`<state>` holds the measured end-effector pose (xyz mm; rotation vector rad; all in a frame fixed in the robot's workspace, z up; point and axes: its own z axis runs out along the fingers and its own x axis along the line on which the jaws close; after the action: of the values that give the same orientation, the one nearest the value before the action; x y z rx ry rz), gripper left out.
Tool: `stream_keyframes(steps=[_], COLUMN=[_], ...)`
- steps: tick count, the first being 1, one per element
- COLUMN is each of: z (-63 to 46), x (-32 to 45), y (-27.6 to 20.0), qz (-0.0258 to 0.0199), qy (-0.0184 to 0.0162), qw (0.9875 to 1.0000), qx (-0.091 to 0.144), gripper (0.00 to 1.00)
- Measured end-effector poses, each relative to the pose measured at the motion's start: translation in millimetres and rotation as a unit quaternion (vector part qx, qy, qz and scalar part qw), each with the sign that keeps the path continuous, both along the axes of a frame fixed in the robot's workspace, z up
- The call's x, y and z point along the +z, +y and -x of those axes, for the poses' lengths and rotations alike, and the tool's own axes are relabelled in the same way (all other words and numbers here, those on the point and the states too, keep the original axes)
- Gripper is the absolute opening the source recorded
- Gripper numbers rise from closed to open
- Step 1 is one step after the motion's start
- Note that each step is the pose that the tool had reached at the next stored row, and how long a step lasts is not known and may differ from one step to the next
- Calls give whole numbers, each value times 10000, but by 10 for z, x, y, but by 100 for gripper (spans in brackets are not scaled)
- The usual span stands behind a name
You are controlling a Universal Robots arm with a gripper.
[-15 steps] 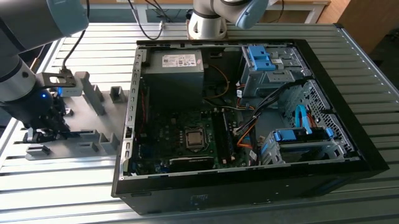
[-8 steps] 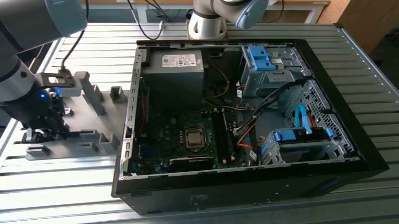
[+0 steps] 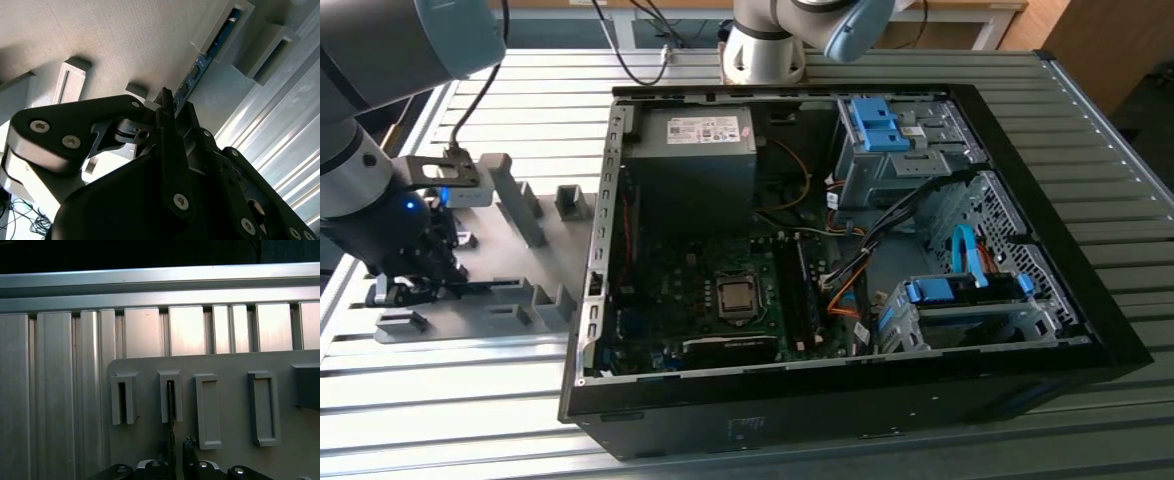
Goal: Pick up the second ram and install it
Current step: 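Pick up the second ram and move it above second insertion slot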
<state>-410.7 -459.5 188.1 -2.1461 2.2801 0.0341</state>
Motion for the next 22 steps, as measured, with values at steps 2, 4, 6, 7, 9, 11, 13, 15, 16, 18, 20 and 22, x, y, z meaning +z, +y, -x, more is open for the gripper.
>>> stream_keyframes(steps=[2, 4, 6, 7, 9, 11, 13, 15, 16, 18, 20, 22], z=[0, 0, 0, 0, 1, 1, 1, 2, 2, 2, 2, 2], x=[0, 0, 0, 0, 0, 0, 0, 0, 0, 0, 0, 0], y=[0, 0, 0, 0, 0, 0, 0, 0, 0, 0, 0, 0], qz=[0, 0, 0, 0, 0, 0, 0, 0, 0, 0, 0, 0], qy=[0, 0, 0, 0, 0, 0, 0, 0, 0, 0, 0, 0], qw=[10000, 10000, 10000, 10000, 10000, 10000, 10000, 10000, 10000, 10000, 10000, 10000], qx=[0, 0, 0, 0, 0, 0, 0, 0, 0, 0, 0, 0], gripper=[26, 25, 18, 18, 18, 18, 18, 18, 16, 14, 14, 14])
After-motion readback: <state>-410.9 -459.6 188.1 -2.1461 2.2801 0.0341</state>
